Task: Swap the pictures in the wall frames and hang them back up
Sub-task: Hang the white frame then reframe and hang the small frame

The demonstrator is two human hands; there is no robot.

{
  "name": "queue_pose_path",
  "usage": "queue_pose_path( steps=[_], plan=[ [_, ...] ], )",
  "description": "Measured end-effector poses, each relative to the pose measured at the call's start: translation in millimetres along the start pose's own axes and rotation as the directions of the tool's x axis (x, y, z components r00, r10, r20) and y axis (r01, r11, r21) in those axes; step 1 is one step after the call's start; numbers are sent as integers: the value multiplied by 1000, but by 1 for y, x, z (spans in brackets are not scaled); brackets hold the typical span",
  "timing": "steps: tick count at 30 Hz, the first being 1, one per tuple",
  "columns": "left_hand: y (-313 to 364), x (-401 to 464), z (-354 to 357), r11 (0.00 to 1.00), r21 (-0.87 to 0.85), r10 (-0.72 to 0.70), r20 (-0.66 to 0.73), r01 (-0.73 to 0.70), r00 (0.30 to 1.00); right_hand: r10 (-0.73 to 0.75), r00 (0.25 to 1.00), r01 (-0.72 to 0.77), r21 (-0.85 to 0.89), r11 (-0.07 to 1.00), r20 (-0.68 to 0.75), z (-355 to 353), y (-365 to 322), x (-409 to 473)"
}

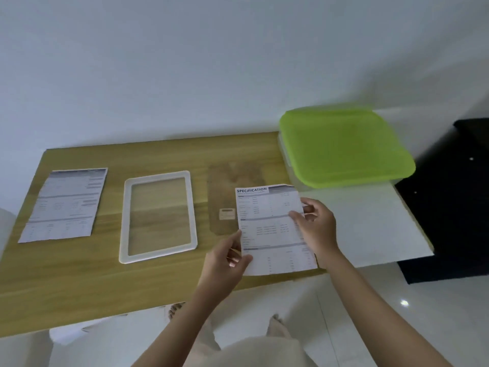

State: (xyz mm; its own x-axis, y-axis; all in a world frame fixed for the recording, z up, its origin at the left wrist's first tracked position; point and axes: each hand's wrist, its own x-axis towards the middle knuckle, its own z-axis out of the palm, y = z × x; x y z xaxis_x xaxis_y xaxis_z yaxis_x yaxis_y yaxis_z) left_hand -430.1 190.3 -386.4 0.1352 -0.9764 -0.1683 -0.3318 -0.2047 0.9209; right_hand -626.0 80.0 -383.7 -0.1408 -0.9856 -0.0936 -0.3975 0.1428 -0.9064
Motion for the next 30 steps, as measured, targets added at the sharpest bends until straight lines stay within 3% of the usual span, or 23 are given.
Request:
queue_pose_path(
  steps=[5, 12, 19, 30],
  plan=[
    [15, 2, 80, 998, 37, -45, 88, 42, 995, 15, 997, -22, -88, 996, -75, -66, 55, 10],
    [37, 35, 141, 973, 228, -86, 215, 36, 973, -45, 998, 32, -243, 969, -47, -107, 88, 56],
    [37, 53, 164, 935, 338, -174, 181, 105, 968, -53, 998, 64, -324, 944, 41, -115, 103, 93],
    [30, 59, 171, 930, 350, -153, 103, 108, 983, -23, 998, 40, -322, 946, 58, -112, 113, 93]
  ],
)
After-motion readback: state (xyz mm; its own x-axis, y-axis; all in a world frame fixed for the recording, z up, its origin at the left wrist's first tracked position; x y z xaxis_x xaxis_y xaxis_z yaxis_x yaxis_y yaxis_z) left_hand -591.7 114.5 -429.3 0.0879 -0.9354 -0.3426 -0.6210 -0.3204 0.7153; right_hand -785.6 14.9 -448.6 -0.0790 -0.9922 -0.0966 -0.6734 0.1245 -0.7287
